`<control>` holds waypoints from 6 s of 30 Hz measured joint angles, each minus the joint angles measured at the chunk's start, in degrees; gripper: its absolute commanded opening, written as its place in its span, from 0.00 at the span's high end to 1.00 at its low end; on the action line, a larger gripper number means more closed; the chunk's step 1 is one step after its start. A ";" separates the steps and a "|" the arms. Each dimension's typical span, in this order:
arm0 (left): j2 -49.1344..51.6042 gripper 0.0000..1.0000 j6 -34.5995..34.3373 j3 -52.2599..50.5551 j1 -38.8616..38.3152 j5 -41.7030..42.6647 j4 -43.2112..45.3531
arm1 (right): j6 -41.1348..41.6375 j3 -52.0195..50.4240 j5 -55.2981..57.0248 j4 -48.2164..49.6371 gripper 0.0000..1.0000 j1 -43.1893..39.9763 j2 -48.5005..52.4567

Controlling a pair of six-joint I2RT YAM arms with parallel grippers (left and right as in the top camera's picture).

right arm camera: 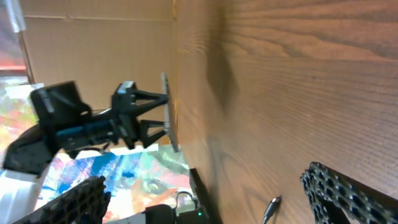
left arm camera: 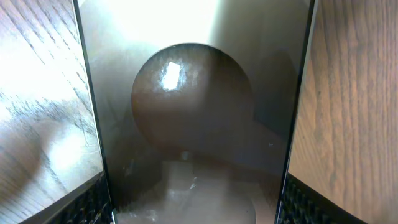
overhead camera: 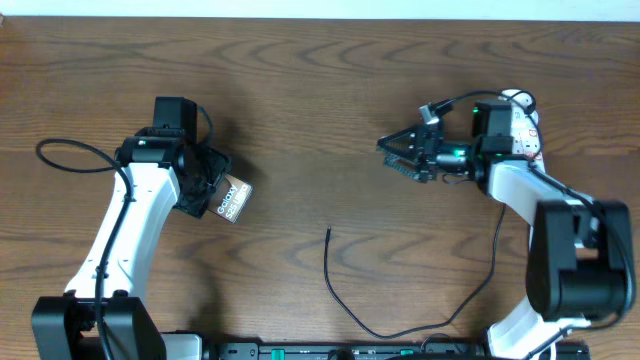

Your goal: Plug charger to phone and switch on socket

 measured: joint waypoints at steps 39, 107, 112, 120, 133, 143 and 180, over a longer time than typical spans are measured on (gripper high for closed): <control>0.00 0.93 -39.43 0.00 -15.15 0.09 1.46 | 7.34 0.04 18.67 14.91 0.01 23.37 4.13; 0.00 0.93 -46.38 0.00 -17.77 4.42 5.07 | 8.50 0.11 21.68 24.24 0.40 32.13 4.13; 0.00 0.93 -46.38 0.00 -17.77 4.42 5.07 | 8.59 0.11 21.77 24.24 0.51 32.15 4.13; 0.00 0.93 -46.38 0.00 -17.77 4.42 5.07 | 9.88 0.11 21.94 24.22 0.61 32.15 4.13; 0.00 0.93 -46.36 0.00 -17.77 4.42 5.07 | 12.52 0.11 22.56 24.24 0.64 32.28 4.13; 0.00 0.93 -46.38 0.00 -17.73 4.37 5.03 | 14.78 0.11 24.61 24.28 0.66 34.03 4.13; -0.04 0.14 -46.34 0.02 -17.77 4.39 5.25 | 15.58 0.33 25.86 23.67 0.99 34.40 4.48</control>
